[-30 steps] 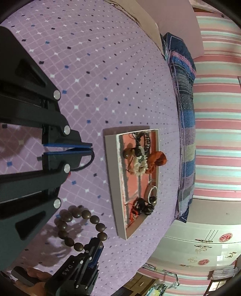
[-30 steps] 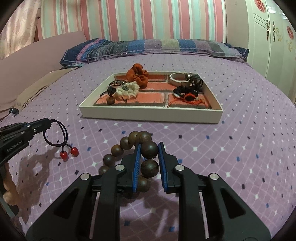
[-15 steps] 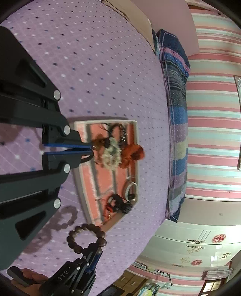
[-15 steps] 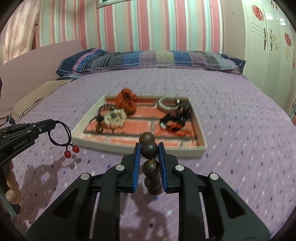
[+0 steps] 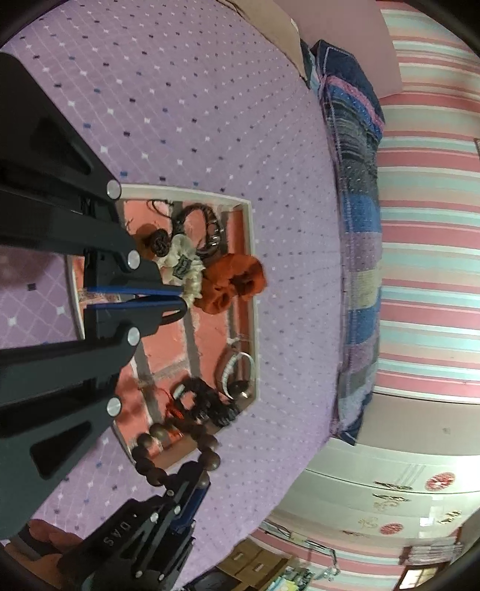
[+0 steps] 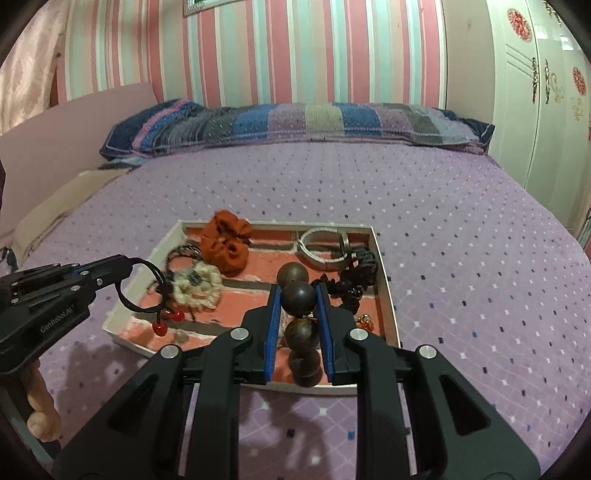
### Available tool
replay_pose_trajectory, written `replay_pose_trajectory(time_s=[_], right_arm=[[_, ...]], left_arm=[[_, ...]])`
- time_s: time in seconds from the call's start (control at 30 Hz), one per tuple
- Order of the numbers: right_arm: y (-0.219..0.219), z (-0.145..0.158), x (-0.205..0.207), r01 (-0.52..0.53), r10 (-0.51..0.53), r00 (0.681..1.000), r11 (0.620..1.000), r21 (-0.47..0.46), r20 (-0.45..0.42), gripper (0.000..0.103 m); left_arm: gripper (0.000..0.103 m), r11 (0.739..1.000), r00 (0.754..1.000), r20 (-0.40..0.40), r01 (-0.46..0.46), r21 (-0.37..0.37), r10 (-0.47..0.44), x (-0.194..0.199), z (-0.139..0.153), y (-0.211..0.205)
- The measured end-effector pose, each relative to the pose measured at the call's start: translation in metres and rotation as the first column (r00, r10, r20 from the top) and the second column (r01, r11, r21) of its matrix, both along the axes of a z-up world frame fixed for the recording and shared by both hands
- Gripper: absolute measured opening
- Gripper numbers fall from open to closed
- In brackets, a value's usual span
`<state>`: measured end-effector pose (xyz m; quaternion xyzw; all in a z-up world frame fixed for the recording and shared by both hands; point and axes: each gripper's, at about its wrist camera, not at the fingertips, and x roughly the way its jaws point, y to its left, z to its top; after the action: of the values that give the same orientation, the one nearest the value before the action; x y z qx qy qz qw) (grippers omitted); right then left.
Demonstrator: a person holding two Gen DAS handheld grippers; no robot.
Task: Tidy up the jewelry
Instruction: 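Carry hair tie and bead bracelet over the tray and lower them in, then open both grippers and lift the tools away from the tray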
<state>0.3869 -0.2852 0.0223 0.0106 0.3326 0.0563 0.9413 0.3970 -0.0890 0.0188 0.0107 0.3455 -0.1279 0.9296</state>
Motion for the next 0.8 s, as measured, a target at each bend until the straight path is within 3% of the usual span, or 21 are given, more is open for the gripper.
replay_pose_trajectory(time_s=[0.1, 0.4, 0.8], right_arm=[[-0.009, -0.019, 0.011, 0.016, -0.016, 0.999, 1.0, 0.013, -0.041, 0.02], [-0.029, -0.052, 0.027, 0.106, -0.113, 0.988, 0.992, -0.068, -0.101, 0.02], [-0.022, -0.084, 0.041, 0.097, -0.116, 0.975, 0.99, -0.105, -0.189, 0.02]], left_arm=[[0.003, 1.0, 0.999, -0.045, -0.007, 0.013, 0.008, 0.013, -0.023, -0.001], [0.003, 0.995, 0.991, -0.111, -0.067, 0.076, 0.075, 0.035, -0.069, 0.006], [0.004, 0.99, 0.981, -0.154, -0.105, 0.093, 0.118, 0.051, -0.089, 0.013]])
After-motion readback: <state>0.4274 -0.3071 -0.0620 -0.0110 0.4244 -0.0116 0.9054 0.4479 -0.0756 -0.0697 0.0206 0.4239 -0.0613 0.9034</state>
